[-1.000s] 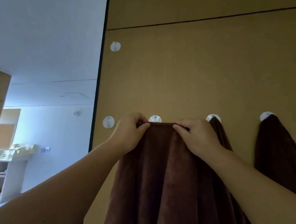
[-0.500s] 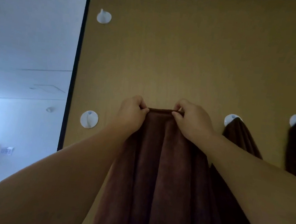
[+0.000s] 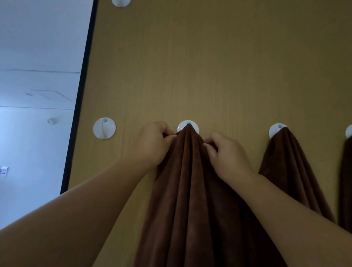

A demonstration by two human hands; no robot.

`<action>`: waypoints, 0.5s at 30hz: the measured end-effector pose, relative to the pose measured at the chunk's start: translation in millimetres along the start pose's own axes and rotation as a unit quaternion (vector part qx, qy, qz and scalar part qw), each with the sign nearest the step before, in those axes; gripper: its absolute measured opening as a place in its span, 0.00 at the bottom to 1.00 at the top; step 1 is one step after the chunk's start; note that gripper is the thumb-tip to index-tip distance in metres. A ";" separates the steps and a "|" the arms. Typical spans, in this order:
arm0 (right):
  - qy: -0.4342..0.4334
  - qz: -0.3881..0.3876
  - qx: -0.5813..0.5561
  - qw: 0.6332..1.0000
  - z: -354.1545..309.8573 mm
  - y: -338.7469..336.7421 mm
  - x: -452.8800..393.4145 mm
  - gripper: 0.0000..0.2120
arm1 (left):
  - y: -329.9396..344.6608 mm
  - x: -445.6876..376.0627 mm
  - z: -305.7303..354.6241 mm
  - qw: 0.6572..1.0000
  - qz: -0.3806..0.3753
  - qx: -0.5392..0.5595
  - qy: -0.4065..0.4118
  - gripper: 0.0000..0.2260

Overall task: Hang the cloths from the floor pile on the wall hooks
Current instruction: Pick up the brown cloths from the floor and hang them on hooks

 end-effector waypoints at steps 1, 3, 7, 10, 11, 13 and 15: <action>0.003 -0.011 -0.007 1.000 -0.9 2.0 3.6 0.06 | 4.0 5.0 -0.5 1.000 -0.014 0.007 -0.003 0.05; 0.010 -0.040 -0.010 0.999 -2.8 7.1 11.0 0.08 | 10.5 13.7 -2.8 0.999 -0.041 0.010 -0.007 0.06; 0.015 -0.100 0.009 0.995 -4.5 10.6 32.2 0.11 | 13.2 28.3 -9.0 0.997 -0.077 0.004 -0.007 0.06; 0.011 -0.138 0.115 0.984 -0.2 9.3 51.1 0.13 | 4.5 42.5 -6.7 0.998 -0.060 0.020 0.009 0.07; 0.014 -0.152 0.138 0.979 2.0 9.0 58.8 0.14 | 2.6 48.7 -5.5 0.998 -0.060 0.019 0.014 0.06; 0.013 -0.174 0.159 0.972 4.4 7.8 75.9 0.14 | -1.0 63.2 -1.0 0.998 -0.061 -0.018 0.027 0.03; 0.008 -0.178 0.163 0.970 1.7 1.5 93.9 0.13 | -6.8 78.5 6.7 0.996 -0.047 -0.060 0.048 0.05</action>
Point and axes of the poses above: each hand's wrist, its own x-axis away from the middle knuckle, its own y-axis out of the palm, z = x × y, the point moved 9 cm from there along -x, towards the middle knuckle, and after that the axes turned 6 degrees about -z, right-handed, at the moved point
